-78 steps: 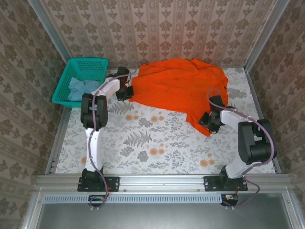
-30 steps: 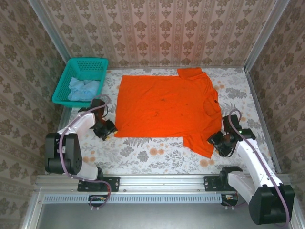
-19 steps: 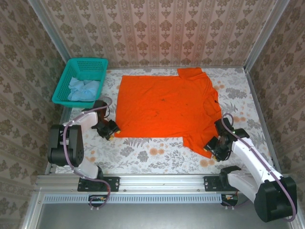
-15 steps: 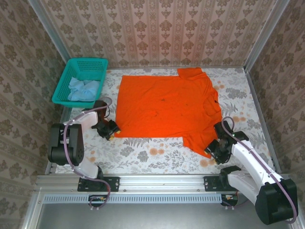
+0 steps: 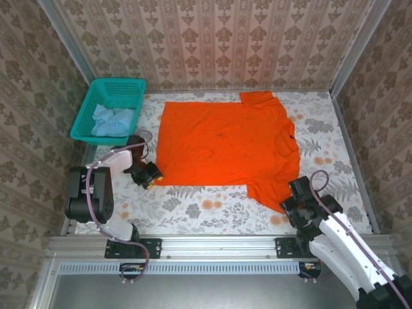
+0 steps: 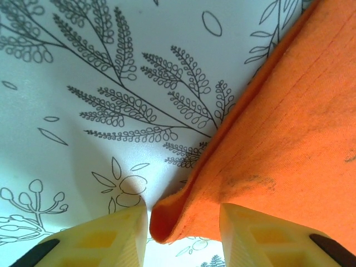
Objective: Fold and stack the t-shirts
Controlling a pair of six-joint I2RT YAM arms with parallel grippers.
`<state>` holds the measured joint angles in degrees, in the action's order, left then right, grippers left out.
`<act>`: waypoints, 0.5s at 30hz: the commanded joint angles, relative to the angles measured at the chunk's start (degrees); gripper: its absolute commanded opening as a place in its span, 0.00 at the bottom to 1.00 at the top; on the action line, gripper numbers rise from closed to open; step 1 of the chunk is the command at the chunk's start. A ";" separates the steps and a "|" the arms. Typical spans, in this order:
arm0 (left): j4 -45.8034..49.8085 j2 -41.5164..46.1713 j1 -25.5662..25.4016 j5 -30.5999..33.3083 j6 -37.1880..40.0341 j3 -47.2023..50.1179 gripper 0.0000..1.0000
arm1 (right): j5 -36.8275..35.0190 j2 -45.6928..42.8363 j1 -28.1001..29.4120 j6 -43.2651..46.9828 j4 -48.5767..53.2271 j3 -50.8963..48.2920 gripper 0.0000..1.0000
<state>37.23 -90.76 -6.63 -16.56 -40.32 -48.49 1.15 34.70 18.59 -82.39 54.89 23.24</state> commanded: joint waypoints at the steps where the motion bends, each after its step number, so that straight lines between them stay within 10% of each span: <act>1: -0.71 -0.67 0.40 0.03 3.13 -1.51 0.39 | -2.81 0.38 3.64 -9.38 1.59 -0.26 0.47; 15: -1.03 -0.33 0.74 1.35 4.54 -1.10 0.36 | -12.16 7.17 11.09 -24.33 -12.00 -6.63 0.46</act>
<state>36.53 -90.91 -6.31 -16.19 -37.43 -48.75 -6.00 41.58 29.36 -102.59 46.81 18.87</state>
